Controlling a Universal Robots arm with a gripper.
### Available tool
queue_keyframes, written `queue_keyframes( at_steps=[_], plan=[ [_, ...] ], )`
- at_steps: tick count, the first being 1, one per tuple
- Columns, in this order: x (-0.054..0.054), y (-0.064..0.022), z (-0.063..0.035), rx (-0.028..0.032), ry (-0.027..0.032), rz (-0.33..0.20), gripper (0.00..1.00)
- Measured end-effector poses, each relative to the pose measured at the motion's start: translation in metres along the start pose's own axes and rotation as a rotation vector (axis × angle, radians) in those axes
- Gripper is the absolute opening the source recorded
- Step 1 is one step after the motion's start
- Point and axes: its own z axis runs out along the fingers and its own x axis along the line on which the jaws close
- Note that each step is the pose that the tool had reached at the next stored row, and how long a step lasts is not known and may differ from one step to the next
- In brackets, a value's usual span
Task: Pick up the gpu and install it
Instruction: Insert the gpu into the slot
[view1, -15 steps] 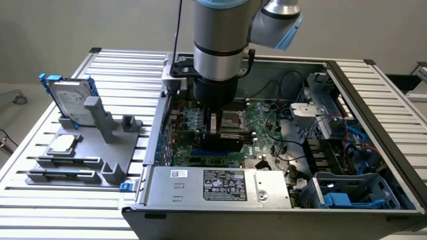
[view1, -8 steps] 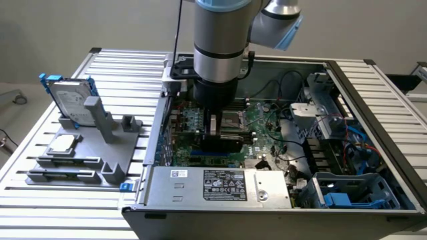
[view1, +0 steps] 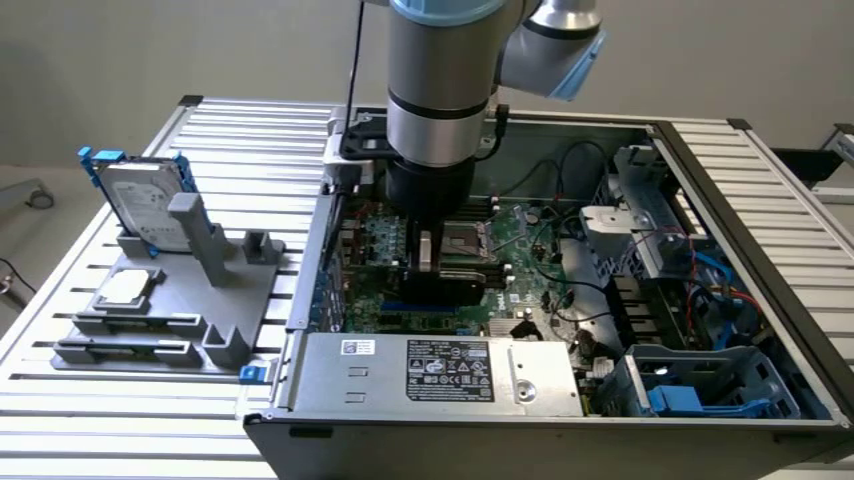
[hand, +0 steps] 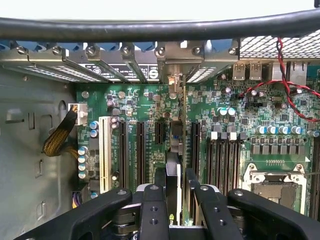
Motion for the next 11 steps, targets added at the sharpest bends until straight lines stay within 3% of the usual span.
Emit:
queue_keyframes(
  at_steps=[4,11],
  plan=[
    [0.0002,0.0000,0.0001,-0.0059,-0.0006,0.000,0.27],
    [0.0015,0.0000,0.0015,-0.0079,-0.0034,0.000,0.27]
  ],
)
